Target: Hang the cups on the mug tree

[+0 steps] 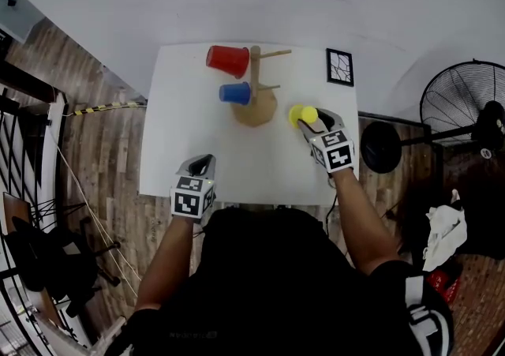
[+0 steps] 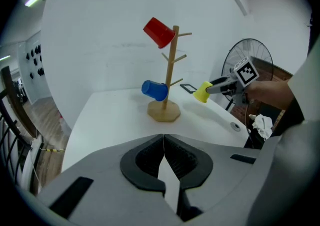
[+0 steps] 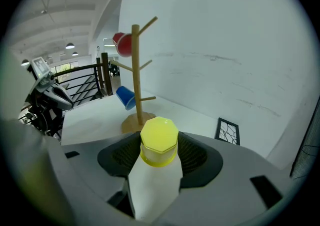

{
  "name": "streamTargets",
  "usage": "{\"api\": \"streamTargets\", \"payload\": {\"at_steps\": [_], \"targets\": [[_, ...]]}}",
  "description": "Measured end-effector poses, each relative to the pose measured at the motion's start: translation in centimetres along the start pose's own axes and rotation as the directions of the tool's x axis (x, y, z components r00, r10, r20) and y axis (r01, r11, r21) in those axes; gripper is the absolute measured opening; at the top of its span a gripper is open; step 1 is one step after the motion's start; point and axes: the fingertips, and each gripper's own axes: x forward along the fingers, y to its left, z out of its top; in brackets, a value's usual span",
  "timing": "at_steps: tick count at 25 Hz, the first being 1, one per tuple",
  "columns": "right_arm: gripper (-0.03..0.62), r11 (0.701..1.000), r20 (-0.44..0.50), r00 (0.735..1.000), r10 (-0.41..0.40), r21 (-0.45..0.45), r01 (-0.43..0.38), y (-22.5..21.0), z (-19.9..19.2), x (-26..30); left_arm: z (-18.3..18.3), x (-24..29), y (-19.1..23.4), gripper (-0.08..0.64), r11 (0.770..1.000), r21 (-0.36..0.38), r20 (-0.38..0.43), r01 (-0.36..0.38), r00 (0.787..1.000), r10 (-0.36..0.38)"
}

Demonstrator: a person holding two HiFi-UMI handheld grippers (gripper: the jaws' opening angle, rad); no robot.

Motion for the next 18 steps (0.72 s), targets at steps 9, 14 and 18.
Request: {"api": "streamTargets", "payload": {"at_steps": [9,14,18], "targets": [[0.227,0.999,0.215,0.976,0.047,-0.032,-0.040,5.2,7.2,-5.7,0.5,0.4,-0.2,0.017,0.999,0.037,0.004,0.039,0.999,-0.039],[0.227,0.997,0.310,0.949,0.061,-0.059,-0.045,7.3,11.1,-7.7,0.7,0.5,-0.2,0.017,0.998,0.037,0.017,0.055,0.998,-0.056],[0.227,0.995,0.357,0.932,0.057,-0.096,-0.024,8.6,13.5,-8.2,0.7,0.1,-0.1,0.017,0.997,0.044,0.031,0.059,0.998,-0.061]]}}
